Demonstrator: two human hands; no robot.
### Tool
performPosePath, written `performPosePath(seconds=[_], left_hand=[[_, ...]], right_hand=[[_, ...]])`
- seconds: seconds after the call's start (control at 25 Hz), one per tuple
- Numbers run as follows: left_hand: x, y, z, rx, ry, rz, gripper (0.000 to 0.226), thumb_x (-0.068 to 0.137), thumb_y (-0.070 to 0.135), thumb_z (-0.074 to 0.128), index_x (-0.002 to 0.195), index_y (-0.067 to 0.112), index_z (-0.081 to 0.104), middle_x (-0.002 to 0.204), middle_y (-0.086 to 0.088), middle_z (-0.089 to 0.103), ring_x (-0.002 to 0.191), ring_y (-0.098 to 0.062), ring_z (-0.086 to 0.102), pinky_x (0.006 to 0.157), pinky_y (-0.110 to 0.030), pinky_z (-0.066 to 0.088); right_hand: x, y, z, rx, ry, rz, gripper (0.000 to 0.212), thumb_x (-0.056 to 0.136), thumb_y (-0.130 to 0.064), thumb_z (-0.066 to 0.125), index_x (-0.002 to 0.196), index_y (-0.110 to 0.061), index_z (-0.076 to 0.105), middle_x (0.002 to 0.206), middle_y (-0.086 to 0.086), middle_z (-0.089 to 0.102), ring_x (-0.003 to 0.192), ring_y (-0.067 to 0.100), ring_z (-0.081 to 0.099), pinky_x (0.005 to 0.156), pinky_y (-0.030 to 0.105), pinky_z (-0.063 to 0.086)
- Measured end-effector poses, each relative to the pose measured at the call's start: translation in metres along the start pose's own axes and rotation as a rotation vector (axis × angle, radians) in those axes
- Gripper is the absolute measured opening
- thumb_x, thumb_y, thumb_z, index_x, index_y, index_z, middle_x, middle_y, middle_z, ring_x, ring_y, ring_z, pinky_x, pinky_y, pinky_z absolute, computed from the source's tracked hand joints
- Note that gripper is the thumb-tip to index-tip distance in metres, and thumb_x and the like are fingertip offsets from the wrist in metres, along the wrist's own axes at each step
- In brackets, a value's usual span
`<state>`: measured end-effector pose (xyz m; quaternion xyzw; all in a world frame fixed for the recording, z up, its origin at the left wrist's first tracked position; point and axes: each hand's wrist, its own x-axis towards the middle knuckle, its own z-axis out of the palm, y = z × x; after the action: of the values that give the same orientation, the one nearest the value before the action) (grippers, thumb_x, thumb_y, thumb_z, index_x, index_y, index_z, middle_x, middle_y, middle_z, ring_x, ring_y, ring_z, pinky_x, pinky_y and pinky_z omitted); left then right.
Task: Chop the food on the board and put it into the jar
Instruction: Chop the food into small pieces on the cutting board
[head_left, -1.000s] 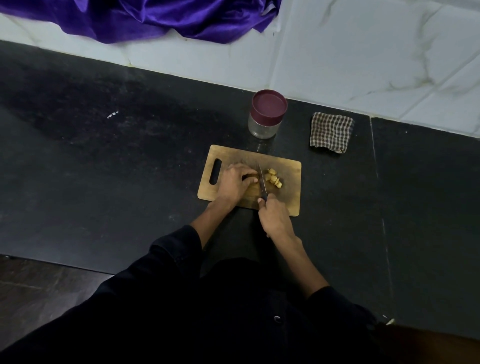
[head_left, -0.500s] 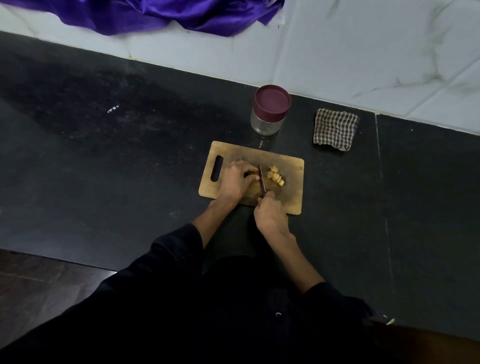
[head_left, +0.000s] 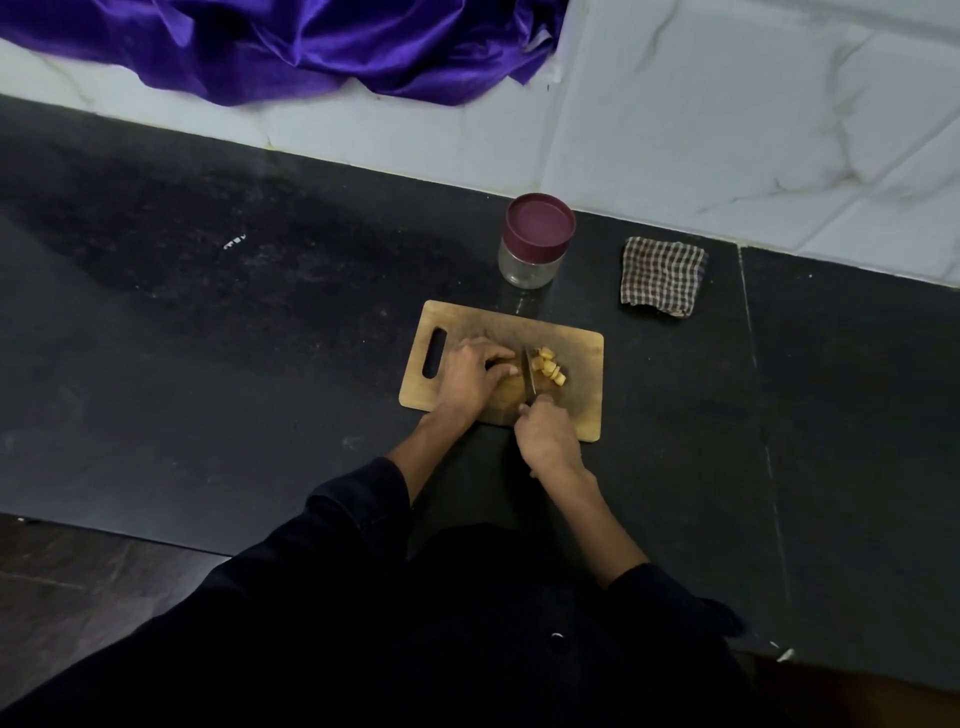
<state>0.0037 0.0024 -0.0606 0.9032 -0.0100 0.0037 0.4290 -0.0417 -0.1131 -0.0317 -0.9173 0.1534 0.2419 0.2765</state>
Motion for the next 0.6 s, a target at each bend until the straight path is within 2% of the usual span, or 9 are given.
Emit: performPosePath(seconds=[0.12,0.32,0.44,0.6], left_hand=[[-0.001,0.0,-0.001,0.006,0.002,0.002,0.024,0.08,0.017,0.073,0.103,0.011,0.072,0.107,-0.003,0.069,0.103,-0.015,0.06,0.096,-0.033,0.046],[-0.002,0.001,-0.006,-0.045,-0.034,-0.014,0.033,0.083,0.016,0.071,0.115,0.009,0.066,0.113,-0.005,0.068,0.107,-0.015,0.06,0.095,-0.027,0.047],[-0.002,0.003,-0.01,-0.037,-0.044,-0.005,0.025,0.084,0.009,0.067,0.109,0.007,0.068,0.112,-0.005,0.068,0.107,-0.014,0.061,0.094,-0.021,0.044],[-0.003,0.004,-0.01,-0.058,-0.018,-0.001,0.021,0.083,0.007,0.068,0.104,0.006,0.071,0.109,-0.006,0.07,0.104,-0.014,0.062,0.094,-0.021,0.044]], right_hand=[[-0.004,0.009,-0.005,0.07,0.021,0.012,0.025,0.103,-0.029,0.04,0.114,-0.008,0.05,0.094,0.007,0.054,0.088,0.031,0.065,0.075,0.051,0.058],[-0.006,0.016,-0.01,0.086,0.033,-0.026,0.023,0.103,-0.031,0.04,0.111,-0.011,0.048,0.099,0.009,0.058,0.087,0.032,0.066,0.075,0.051,0.058],[-0.007,0.011,-0.008,0.065,0.005,-0.068,0.024,0.104,-0.031,0.04,0.113,-0.011,0.048,0.093,0.005,0.055,0.085,0.03,0.066,0.074,0.05,0.058],[-0.006,0.006,-0.005,0.042,-0.012,-0.094,0.023,0.104,-0.031,0.04,0.111,-0.01,0.049,0.089,0.004,0.054,0.083,0.028,0.065,0.072,0.049,0.059]])
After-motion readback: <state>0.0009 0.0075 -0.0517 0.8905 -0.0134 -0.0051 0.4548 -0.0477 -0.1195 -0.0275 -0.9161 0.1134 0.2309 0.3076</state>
